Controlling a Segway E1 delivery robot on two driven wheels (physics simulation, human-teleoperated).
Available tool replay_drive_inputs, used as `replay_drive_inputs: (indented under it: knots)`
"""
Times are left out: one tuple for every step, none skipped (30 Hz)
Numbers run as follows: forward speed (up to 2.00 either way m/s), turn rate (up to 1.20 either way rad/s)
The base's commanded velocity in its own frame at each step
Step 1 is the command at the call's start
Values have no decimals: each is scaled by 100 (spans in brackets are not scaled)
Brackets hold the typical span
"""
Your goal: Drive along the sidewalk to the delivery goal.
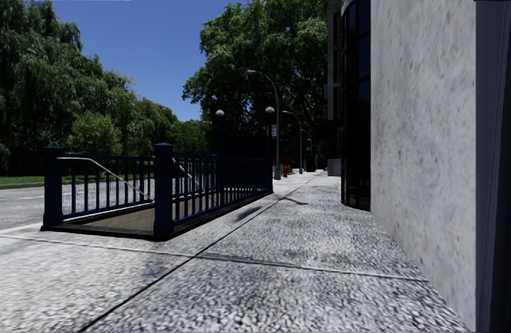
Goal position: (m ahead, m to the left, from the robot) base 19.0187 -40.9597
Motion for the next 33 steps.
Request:
replay_drive_inputs:
  knots:
    - [200, -19]
    - [200, -27]
    - [200, -28]
    - [200, -29]
    - [200, -29]
    - [200, -29]
    - [200, -29]
    - [200, -29]
    - [200, -29]
    - [200, -29]
    - [200, -29]
    - [200, -29]
    - [200, -29]
    - [200, -29]
    - [200, -29]
    - [200, -29]
    - [200, -29]
    - [200, -29]
    - [200, -29]
    - [200, -29]
    - [200, -29]
    - [200, -29]
    - [200, -29]
    - [200, -28]
    - [200, -28]
    - [200, -28]
    - [200, -28]
    - [200, -28]
    - [200, -28]
    - [200, -28]
    - [200, -28]
    - [200, -28]
    - [200, -28]
